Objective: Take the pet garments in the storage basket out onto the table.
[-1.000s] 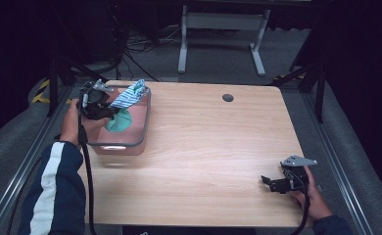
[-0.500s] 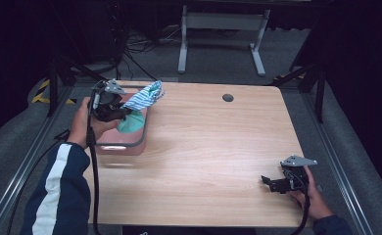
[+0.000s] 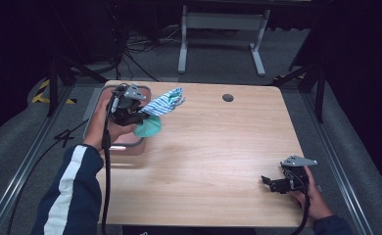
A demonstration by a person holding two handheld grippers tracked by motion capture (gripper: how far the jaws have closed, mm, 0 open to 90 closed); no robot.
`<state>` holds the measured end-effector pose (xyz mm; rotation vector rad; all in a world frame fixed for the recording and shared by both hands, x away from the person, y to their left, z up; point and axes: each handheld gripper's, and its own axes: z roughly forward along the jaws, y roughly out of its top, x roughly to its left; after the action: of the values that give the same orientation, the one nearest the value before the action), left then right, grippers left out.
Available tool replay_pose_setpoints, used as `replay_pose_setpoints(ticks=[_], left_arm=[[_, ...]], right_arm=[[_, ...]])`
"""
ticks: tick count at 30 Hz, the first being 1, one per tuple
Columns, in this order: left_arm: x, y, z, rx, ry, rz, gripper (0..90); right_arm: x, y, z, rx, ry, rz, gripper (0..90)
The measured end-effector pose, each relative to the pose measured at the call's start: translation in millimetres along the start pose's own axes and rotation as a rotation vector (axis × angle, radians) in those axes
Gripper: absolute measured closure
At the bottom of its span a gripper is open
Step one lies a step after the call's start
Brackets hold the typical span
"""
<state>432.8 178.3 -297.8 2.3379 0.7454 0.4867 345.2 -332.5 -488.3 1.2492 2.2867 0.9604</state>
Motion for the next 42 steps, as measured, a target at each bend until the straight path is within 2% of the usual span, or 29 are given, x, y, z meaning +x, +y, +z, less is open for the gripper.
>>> replay_pose_setpoints(ticks=[8, 15, 16, 17, 26, 31, 35, 36, 42], left_arm=[[-23.6, 15.3, 21.4, 0.011, -0.061, 0.066, 78.1], [-38.9, 22.0, 38.7, 0.038, -0.098, 0.103, 78.1], [-42.8, 22.9, 45.2, 0.043, -0.115, 0.110, 78.1], [-42.8, 22.9, 45.2, 0.043, -0.115, 0.110, 78.1], [-62.0, 22.8, 78.8, 0.087, -0.169, 0.132, 78.0], [-70.0, 22.1, 94.3, 0.107, -0.181, 0.142, 78.0], [-77.5, 20.7, 107.5, 0.131, -0.191, 0.138, 77.9], [-81.6, 20.0, 114.1, 0.139, -0.205, 0.141, 77.8], [-93.4, 17.5, 131.0, 0.155, -0.224, 0.140, 77.5]], right_arm=[[-0.1, 0.0, 0.0, 0.000, 0.000, -0.001, 0.2], [0.1, 0.0, 0.0, 0.001, 0.001, 0.001, 0.2], [0.1, 0.0, 0.0, 0.001, 0.000, 0.001, 0.2], [0.1, 0.0, 0.0, 0.001, 0.000, 0.001, 0.2], [0.0, 0.0, 0.0, -0.001, 0.000, -0.001, 0.2], [0.1, 0.0, 0.0, 0.001, 0.001, 0.001, 0.2], [0.1, 0.0, 0.0, 0.001, 0.000, 0.001, 0.2], [0.1, 0.0, 0.0, 0.001, 0.001, 0.001, 0.2], [0.1, 0.0, 0.0, 0.000, 0.000, 0.001, 0.2]])
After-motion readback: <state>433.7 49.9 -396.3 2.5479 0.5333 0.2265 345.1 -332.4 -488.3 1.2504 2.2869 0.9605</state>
